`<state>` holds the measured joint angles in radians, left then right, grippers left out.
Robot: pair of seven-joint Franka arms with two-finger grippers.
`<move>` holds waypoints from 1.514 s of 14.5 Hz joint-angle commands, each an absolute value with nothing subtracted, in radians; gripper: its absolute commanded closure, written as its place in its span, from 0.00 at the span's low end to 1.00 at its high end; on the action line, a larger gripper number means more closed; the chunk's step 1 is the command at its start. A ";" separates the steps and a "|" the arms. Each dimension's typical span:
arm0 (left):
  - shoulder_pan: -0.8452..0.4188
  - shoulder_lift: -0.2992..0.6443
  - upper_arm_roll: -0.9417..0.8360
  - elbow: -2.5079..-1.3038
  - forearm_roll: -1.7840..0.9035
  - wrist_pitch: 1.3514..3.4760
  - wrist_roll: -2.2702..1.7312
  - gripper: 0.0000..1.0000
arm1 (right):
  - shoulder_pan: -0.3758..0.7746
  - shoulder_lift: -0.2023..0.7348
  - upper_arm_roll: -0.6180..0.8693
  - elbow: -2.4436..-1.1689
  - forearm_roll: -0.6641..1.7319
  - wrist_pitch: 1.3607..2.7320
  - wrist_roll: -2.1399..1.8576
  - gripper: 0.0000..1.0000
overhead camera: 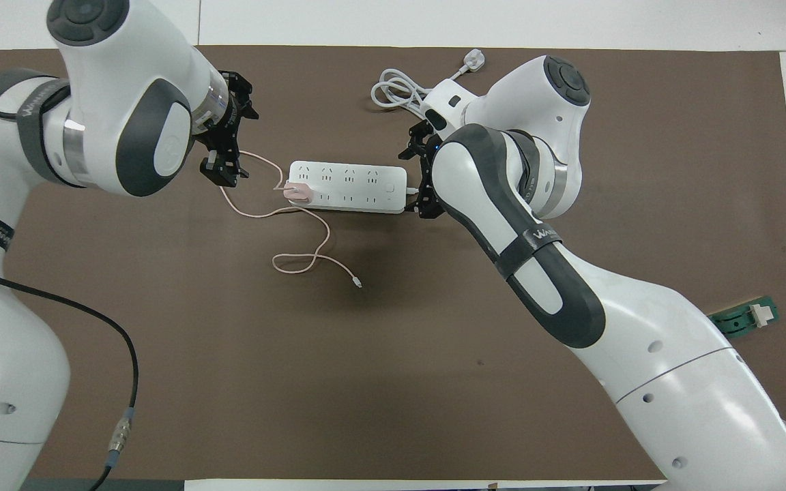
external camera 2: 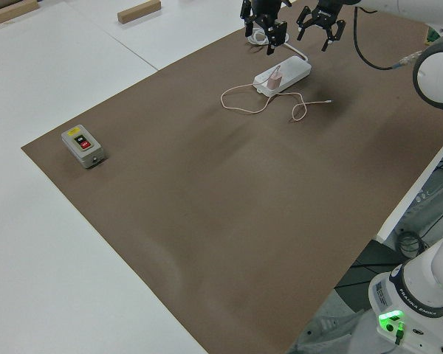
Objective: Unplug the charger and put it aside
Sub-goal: 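Grasp the pink charger with the left gripper while the right gripper holds the strip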
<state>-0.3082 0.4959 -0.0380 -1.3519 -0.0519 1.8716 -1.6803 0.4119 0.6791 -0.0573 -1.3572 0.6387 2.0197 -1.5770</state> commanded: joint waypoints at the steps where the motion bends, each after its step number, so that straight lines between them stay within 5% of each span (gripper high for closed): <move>1: -0.337 0.540 -0.023 -1.308 -0.028 1.868 -1.735 0.00 | 0.387 0.771 -0.049 -1.226 0.643 1.948 -1.614 0.00; 18: -0.405 0.557 -0.021 -1.316 -0.029 1.858 -1.822 0.00 | 0.406 0.844 -0.012 -1.227 0.709 2.124 -1.652 0.00; 22: -0.423 0.526 -0.021 -1.393 -0.017 1.868 -1.824 0.00 | 0.419 0.844 -0.008 -1.249 0.709 2.144 -1.669 0.00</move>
